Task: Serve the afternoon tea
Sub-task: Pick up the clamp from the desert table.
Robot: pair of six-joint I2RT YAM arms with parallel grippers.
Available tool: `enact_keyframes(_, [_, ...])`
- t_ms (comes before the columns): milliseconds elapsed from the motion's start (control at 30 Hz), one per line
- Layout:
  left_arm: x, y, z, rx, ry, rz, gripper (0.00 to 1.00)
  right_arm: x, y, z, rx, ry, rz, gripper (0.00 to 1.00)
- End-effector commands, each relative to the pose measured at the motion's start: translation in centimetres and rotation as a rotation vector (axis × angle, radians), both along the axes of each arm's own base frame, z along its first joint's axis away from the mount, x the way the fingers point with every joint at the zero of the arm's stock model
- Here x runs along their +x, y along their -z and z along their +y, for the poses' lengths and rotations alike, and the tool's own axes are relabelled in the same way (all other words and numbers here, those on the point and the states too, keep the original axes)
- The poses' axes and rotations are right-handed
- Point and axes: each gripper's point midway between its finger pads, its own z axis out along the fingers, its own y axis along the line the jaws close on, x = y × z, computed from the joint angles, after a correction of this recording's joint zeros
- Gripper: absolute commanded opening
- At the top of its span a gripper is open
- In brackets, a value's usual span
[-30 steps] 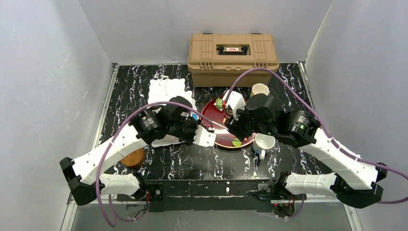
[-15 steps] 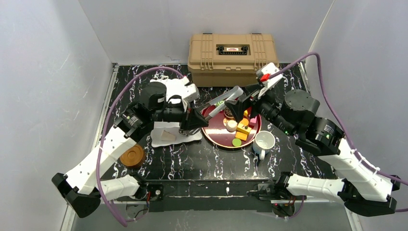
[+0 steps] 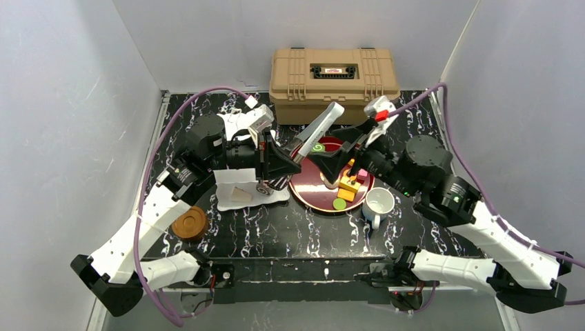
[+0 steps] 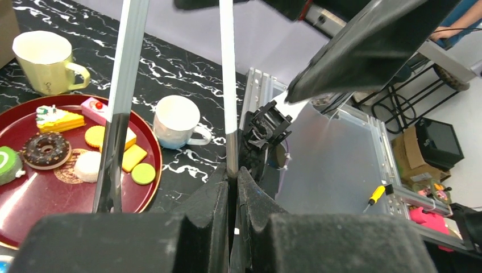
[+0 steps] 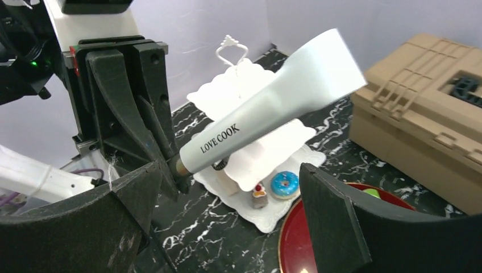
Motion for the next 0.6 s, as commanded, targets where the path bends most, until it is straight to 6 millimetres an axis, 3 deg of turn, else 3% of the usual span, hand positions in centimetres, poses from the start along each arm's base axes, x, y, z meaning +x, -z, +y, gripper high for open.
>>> enact_keyframes(0, [-2.1,-3.8,0.5,-0.089,0.083,-0.055,0.00,-0.4,-1.5,2.1,0.089,-0.078,-0.025,0.98])
enact_keyframes(200, [-4.7,-4.8,1.1,-0.111,0.209,-0.036,0.00,-0.5,-1.0,3.5,0.086,-0.147,-0.034,0.98])
enact_keyframes(333, [-5.4,-5.4,1.7,-0.125,0.220,-0.044,0.00,-1.3,0.1,4.9,0.067,-0.273,-0.005,0.98])
enact_keyframes(567, [-4.6,-6.2,2.5,-0.139,0.170,-0.077,0.00,-0.7,-3.4,6.7,0.199,-0.401,-0.036,0.98])
